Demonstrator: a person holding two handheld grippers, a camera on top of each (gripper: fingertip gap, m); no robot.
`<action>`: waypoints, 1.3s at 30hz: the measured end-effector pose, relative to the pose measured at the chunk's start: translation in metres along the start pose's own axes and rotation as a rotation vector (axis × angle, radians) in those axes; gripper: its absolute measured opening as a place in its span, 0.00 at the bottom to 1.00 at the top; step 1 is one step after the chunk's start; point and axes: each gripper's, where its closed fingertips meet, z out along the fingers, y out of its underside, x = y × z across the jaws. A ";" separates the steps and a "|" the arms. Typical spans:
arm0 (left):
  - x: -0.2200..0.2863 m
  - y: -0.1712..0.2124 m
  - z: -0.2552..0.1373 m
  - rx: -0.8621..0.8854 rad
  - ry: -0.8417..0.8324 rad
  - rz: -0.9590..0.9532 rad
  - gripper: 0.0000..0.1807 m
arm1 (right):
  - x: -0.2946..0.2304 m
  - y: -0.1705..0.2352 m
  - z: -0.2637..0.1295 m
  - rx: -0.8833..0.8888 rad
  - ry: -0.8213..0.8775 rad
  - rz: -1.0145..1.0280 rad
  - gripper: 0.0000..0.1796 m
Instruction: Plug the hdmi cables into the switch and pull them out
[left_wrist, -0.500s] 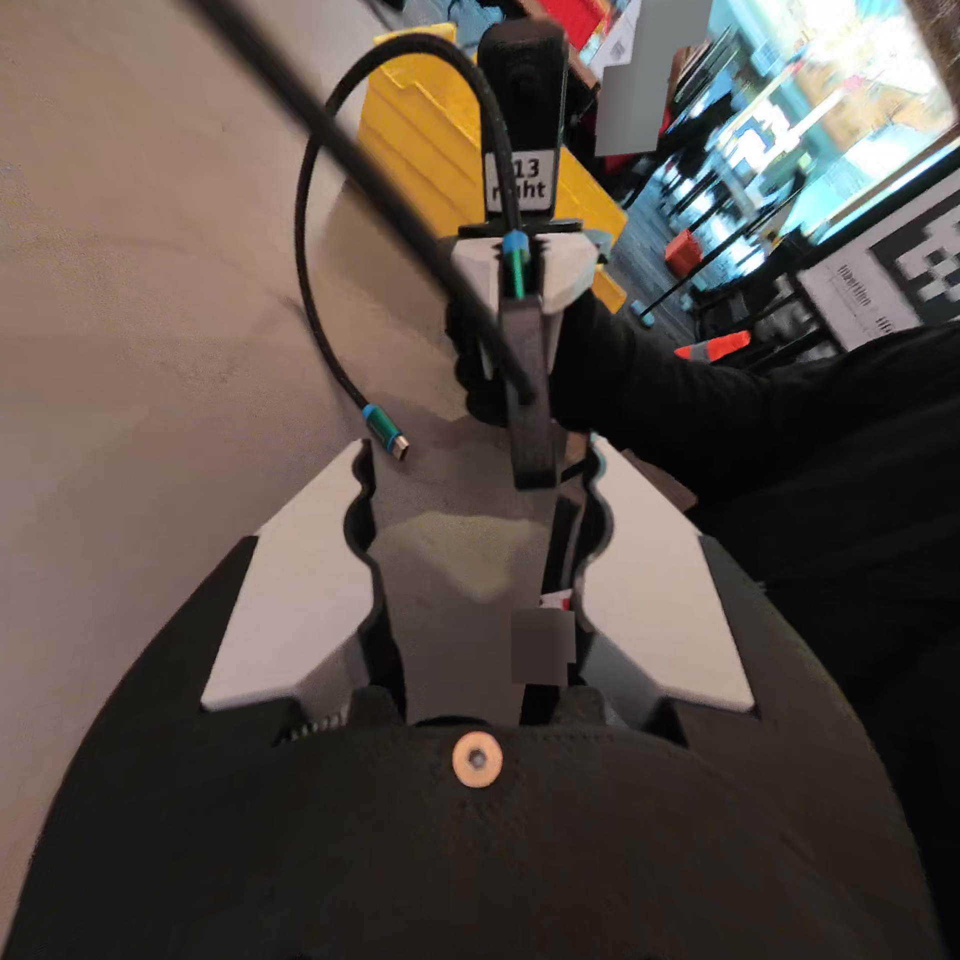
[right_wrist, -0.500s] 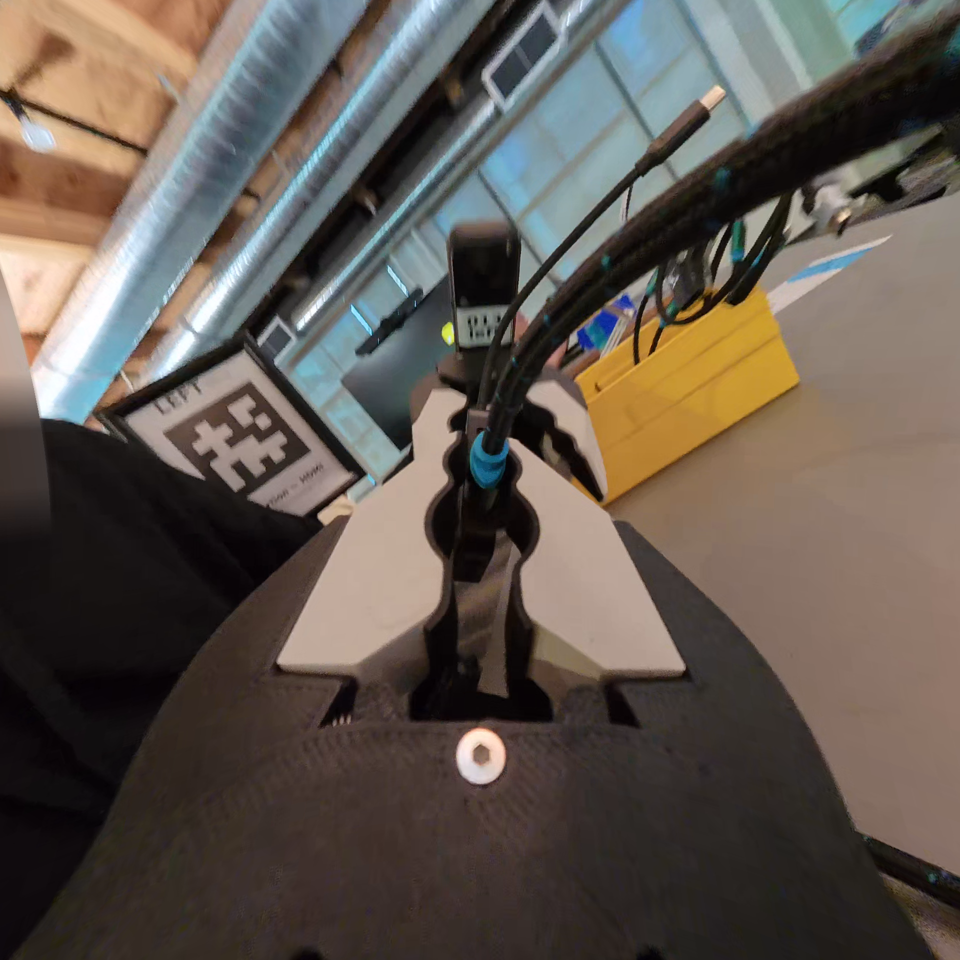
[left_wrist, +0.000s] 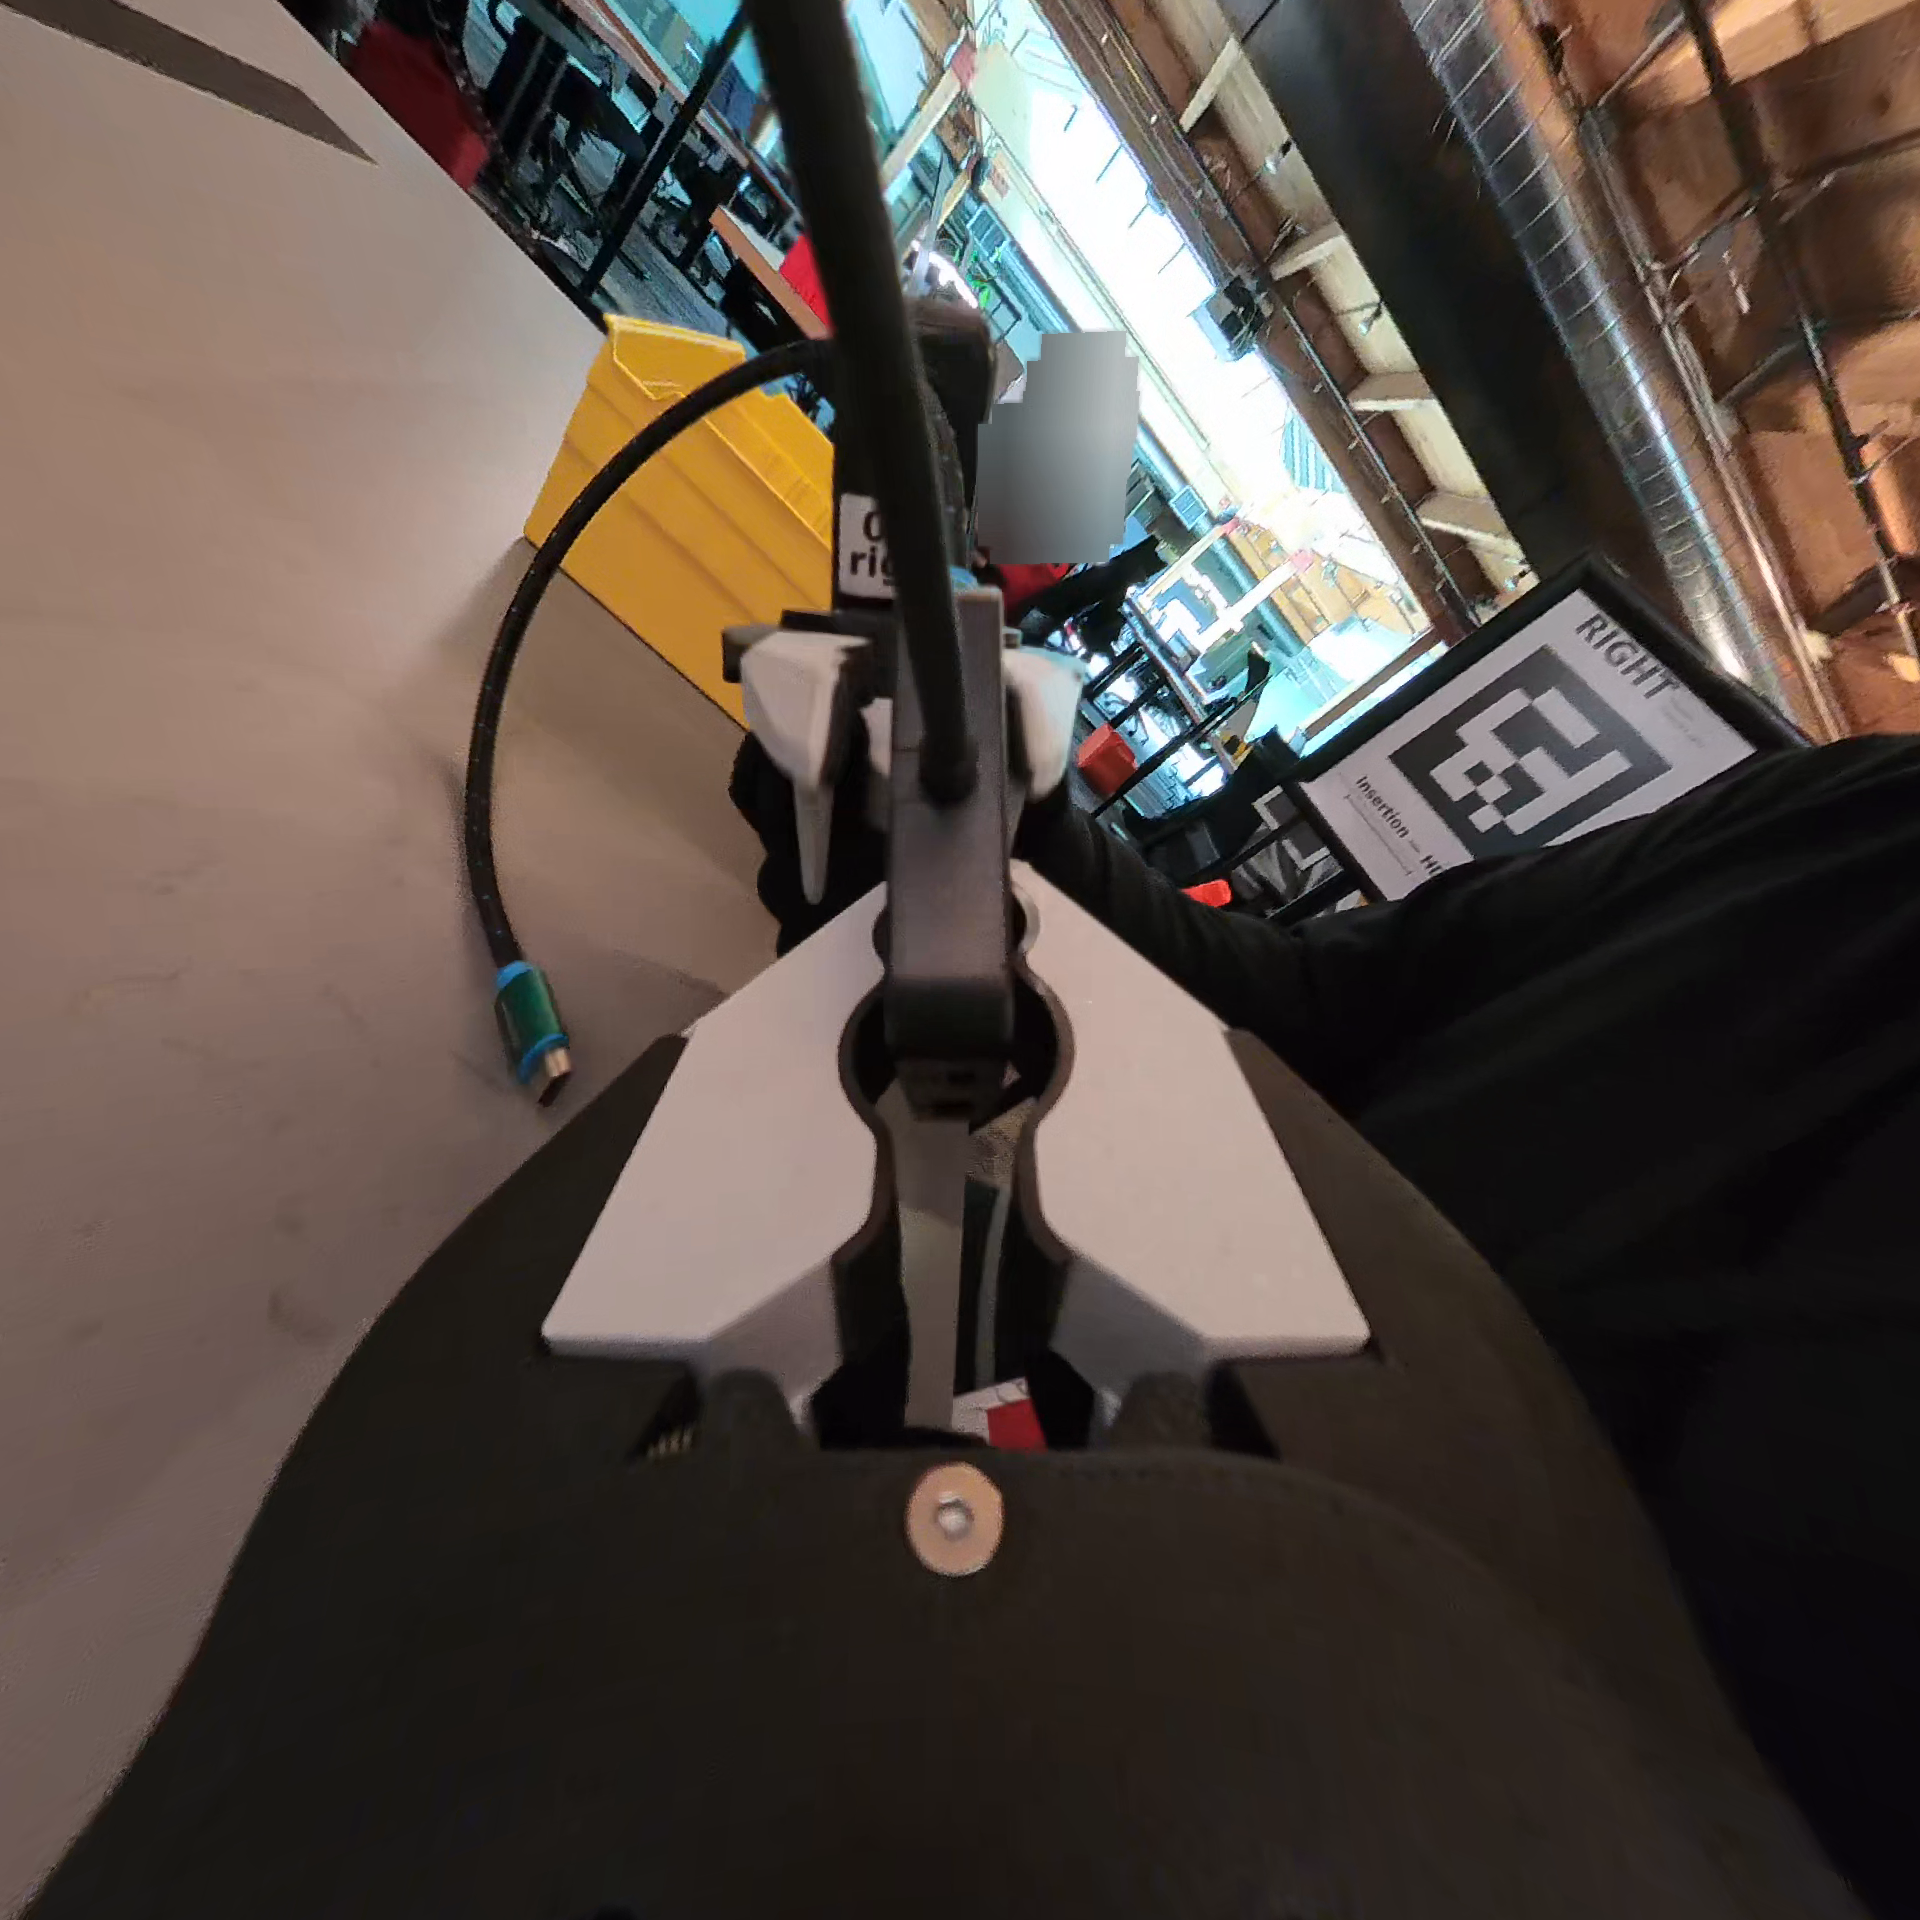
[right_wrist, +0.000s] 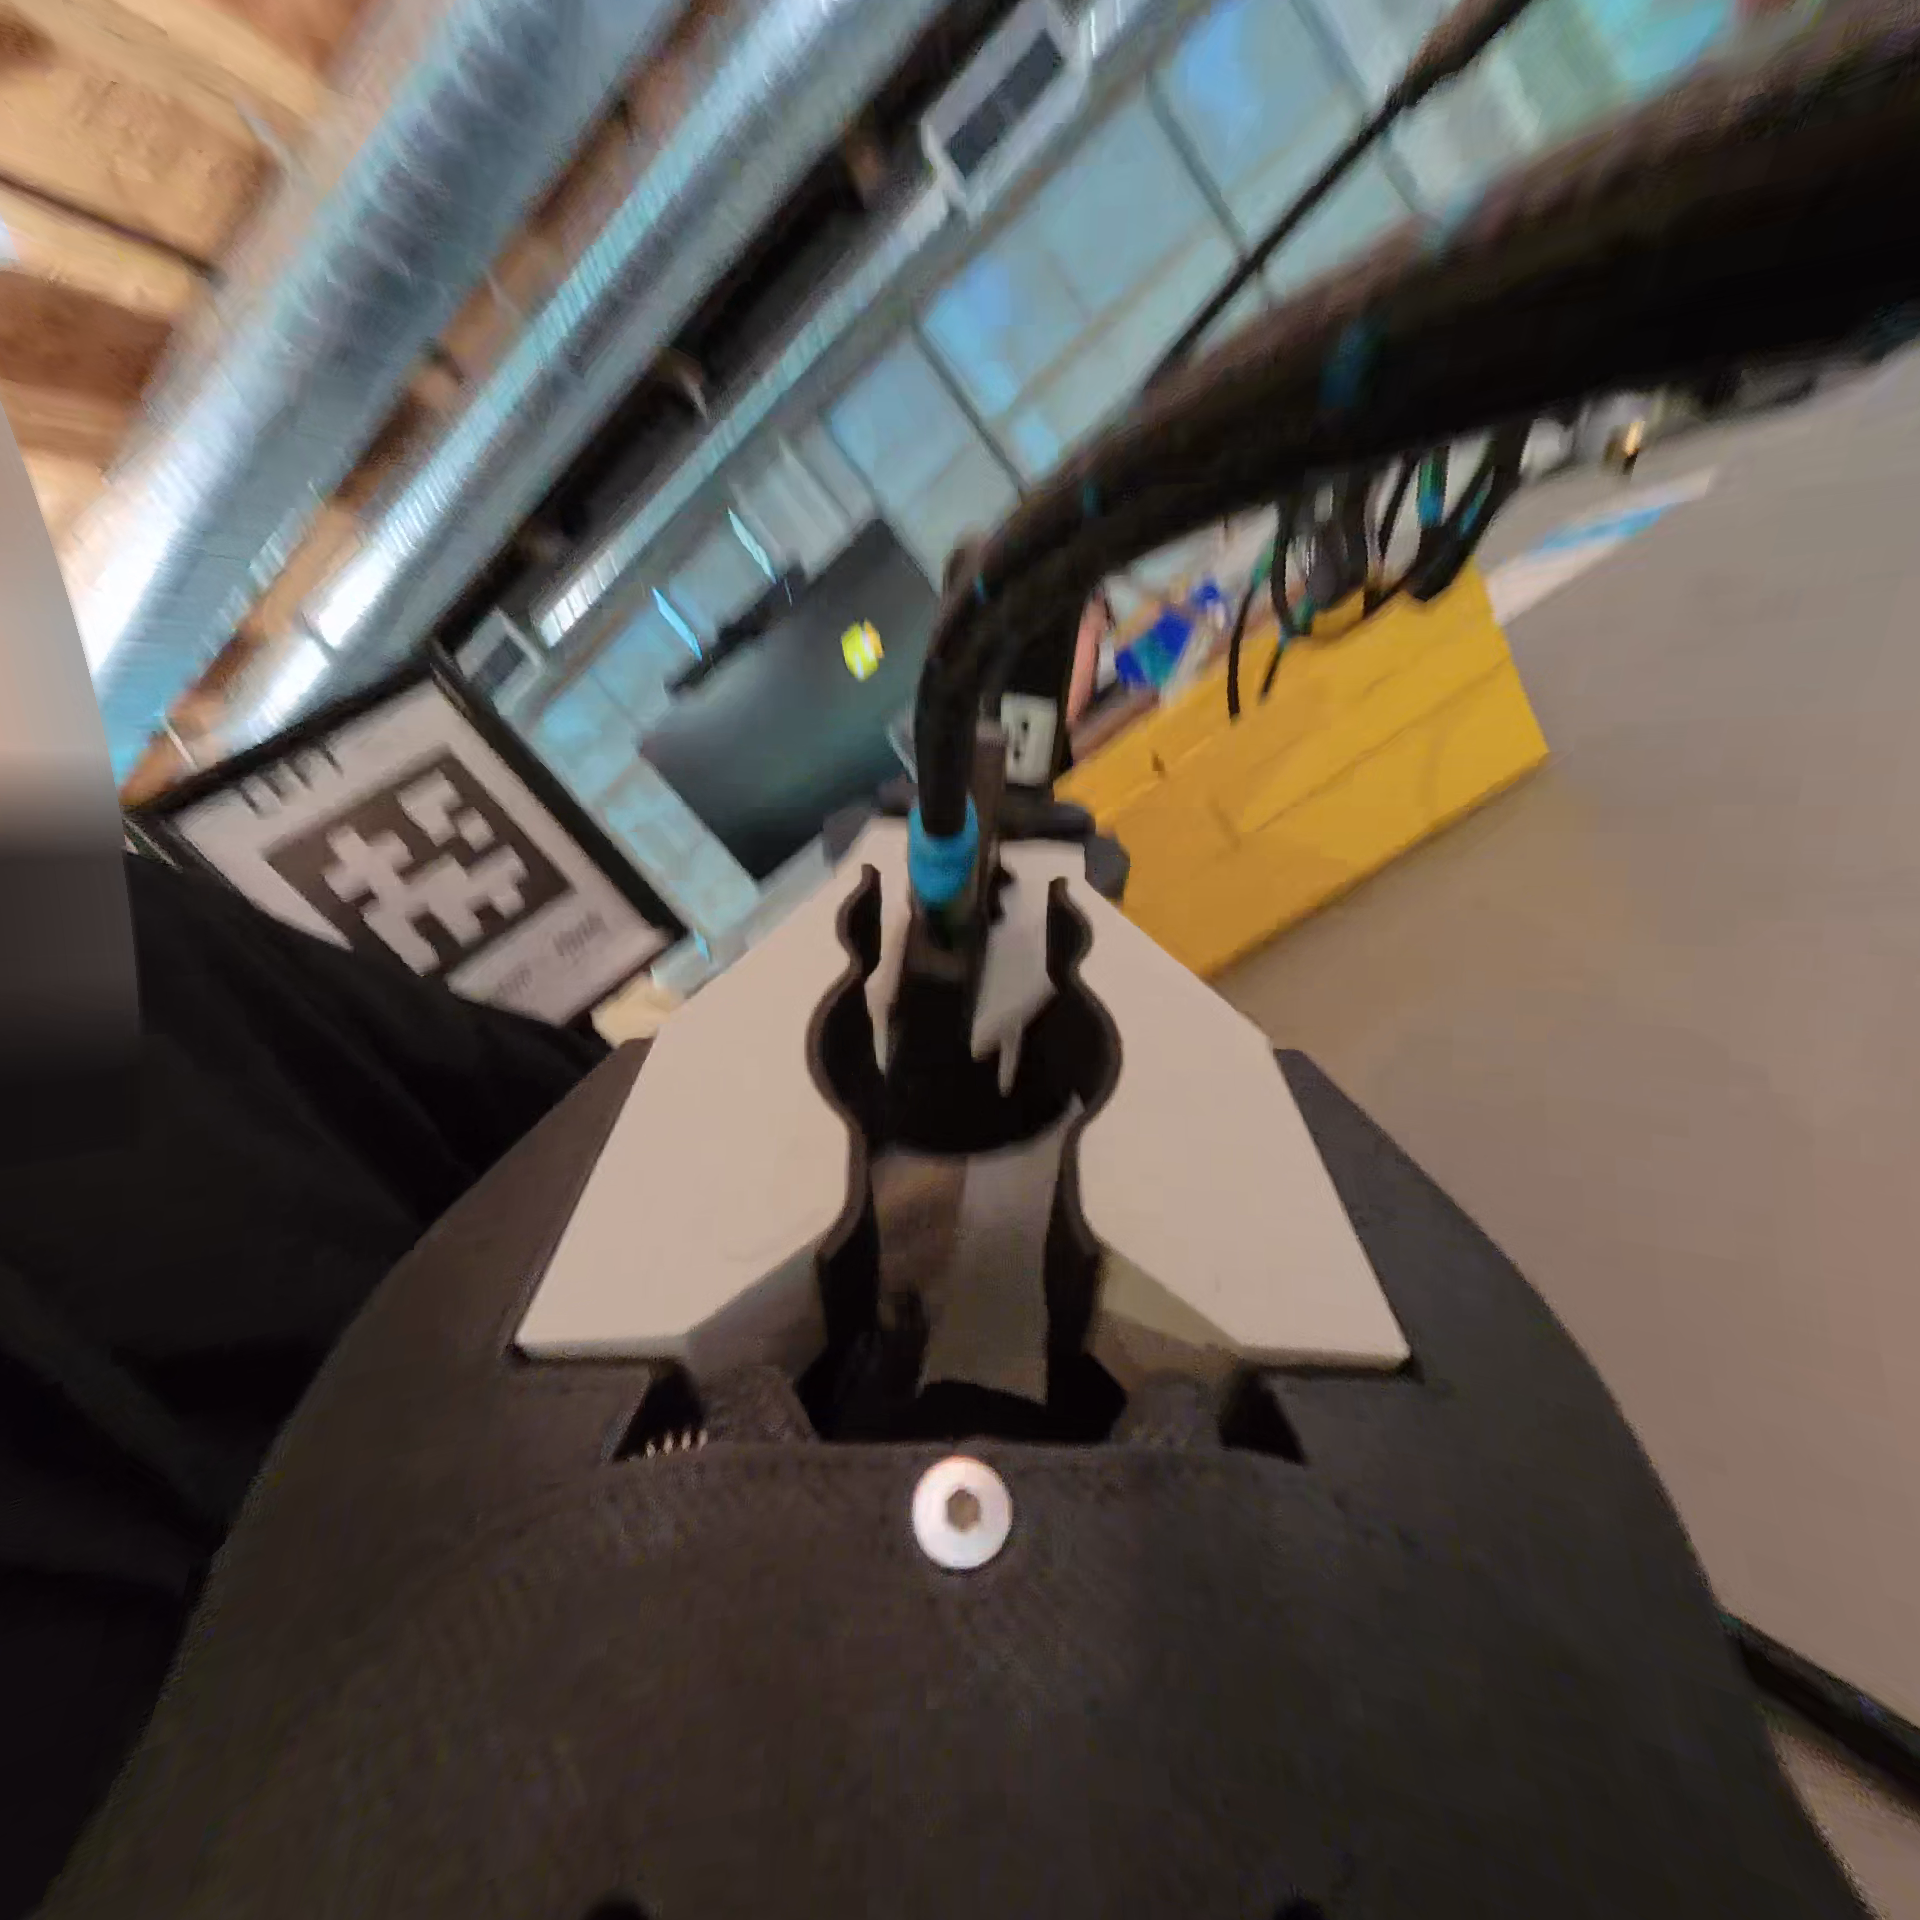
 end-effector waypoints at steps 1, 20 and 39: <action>-0.002 0.000 -0.004 -0.006 -0.008 -0.008 0.06 | 0.003 0.012 -0.001 -0.101 0.027 -0.024 0.16; 0.013 0.032 -0.017 -0.245 0.112 -0.083 0.06 | -0.039 0.007 -0.022 -0.787 0.316 -1.172 0.20; 0.048 0.084 -0.012 -0.461 0.378 -0.065 0.06 | -0.041 0.086 -0.017 -0.992 0.031 -1.133 0.16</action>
